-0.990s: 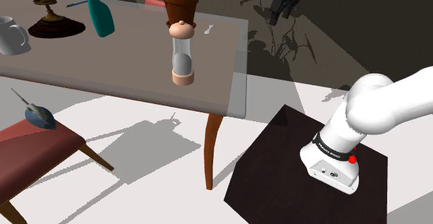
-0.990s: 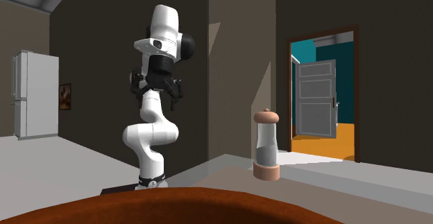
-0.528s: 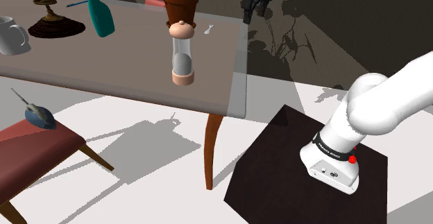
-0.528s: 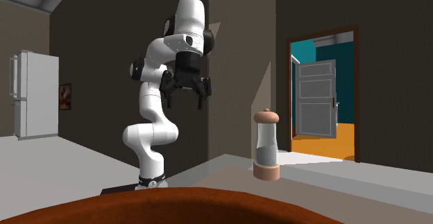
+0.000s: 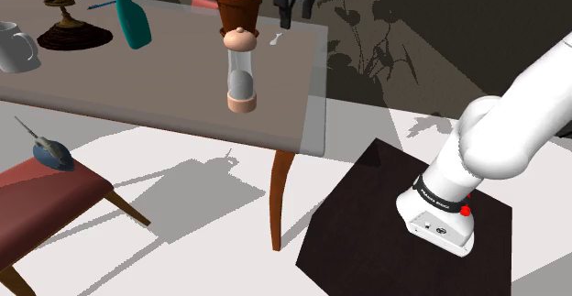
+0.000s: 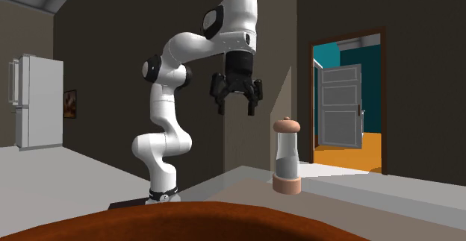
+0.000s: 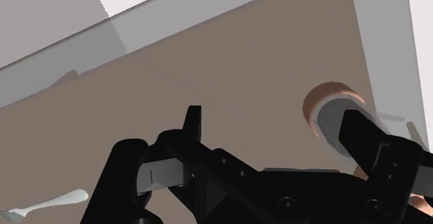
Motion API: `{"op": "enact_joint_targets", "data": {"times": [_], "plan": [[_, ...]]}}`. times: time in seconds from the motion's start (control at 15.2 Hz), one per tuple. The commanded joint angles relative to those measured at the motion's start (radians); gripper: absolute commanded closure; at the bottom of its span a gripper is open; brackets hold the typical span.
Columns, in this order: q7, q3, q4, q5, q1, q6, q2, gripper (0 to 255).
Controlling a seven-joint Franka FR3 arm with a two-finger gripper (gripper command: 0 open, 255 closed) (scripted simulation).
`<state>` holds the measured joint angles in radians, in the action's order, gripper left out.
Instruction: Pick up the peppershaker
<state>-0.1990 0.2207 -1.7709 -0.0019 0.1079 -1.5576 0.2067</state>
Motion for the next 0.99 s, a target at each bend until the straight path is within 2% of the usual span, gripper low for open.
{"op": "enact_joint_targets", "data": {"times": [0.0,0.26,0.59,0.92], "plan": [[-0.015,0.021,0.098,-0.002,0.012,0.031,-0.084,0],[-0.057,0.066,0.304,-0.019,0.049,0.101,-0.254,0],[-0.108,0.11,0.623,-0.062,0.123,0.223,-0.491,0],[-0.101,0.106,0.499,-0.049,0.111,0.136,-0.453,0]]}}
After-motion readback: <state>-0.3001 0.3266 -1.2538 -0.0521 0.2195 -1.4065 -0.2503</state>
